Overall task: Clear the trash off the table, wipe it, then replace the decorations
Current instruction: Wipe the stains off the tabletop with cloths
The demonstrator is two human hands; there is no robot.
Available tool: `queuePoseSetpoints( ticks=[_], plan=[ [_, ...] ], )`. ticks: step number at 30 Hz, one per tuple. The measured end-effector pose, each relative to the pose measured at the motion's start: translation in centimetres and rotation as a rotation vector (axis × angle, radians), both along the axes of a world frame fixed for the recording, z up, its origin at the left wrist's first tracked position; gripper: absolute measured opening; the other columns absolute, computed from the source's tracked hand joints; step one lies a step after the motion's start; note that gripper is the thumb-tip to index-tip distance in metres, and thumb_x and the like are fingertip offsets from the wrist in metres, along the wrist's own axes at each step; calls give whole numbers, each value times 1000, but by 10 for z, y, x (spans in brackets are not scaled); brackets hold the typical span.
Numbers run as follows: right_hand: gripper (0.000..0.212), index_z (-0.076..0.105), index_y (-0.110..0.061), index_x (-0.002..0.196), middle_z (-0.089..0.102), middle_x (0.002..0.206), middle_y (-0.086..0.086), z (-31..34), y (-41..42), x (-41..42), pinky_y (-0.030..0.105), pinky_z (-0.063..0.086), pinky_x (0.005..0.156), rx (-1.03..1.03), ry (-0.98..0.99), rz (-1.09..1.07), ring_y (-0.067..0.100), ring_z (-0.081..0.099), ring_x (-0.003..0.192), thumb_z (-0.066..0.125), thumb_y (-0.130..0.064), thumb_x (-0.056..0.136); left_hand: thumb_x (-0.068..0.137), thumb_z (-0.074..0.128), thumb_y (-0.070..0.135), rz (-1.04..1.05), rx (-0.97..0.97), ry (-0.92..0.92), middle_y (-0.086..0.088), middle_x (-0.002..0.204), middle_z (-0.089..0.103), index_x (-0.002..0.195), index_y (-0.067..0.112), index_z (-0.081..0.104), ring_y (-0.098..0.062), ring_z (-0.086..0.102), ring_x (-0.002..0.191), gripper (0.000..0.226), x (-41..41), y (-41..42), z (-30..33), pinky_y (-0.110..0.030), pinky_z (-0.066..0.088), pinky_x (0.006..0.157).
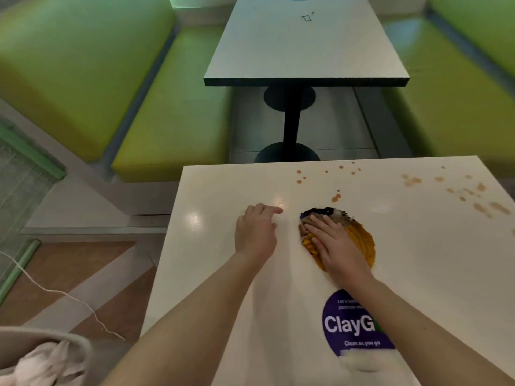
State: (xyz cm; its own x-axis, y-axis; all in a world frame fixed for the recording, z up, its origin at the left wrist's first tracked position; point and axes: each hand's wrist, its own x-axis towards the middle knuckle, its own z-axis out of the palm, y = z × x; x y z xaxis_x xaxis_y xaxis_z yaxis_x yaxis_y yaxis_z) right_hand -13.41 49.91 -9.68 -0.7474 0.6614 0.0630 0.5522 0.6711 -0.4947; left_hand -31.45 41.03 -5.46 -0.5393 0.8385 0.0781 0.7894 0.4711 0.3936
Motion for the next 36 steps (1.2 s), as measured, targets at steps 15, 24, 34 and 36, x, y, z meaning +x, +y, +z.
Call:
queuePoseSetpoints(
  ticks=[15, 24, 34, 36],
  plan=[
    [46, 34, -21, 152, 24, 161, -5, 7, 87, -25, 35, -1, 121, -71, -16, -193, 16, 10, 151, 23, -29, 108, 102, 44, 38, 56, -303, 69, 7, 160, 22, 153, 25, 26, -14, 20, 146, 56, 18, 39, -5, -38, 9, 122],
    [46, 31, -24, 152, 20, 162, -6, 1, 111, 7, 38, 2, 123, 42, -119, -184, 17, 8, 151, 25, -28, 107, 101, 46, 37, 61, -335, 72, 7, 159, 23, 152, 24, 27, -12, 22, 146, 56, 20, 42, -2, -38, 8, 121],
    [42, 40, -35, 147, 26, 157, -16, 4, 81, 14, 32, 5, 121, 74, -82, -3, 11, 15, 149, 34, -35, 106, 98, 50, 43, 49, -336, 144, 7, 153, 34, 148, 25, 34, -17, 35, 138, 56, 17, 46, 1, -31, 20, 114],
    [42, 40, -38, 146, 27, 158, -15, 7, 103, 13, 40, 13, 122, 70, -116, -171, 16, 20, 148, 33, -39, 105, 97, 50, 43, 42, -349, 152, 6, 151, 36, 148, 25, 35, -17, 37, 137, 56, 17, 46, 2, -30, 21, 113]
  ],
)
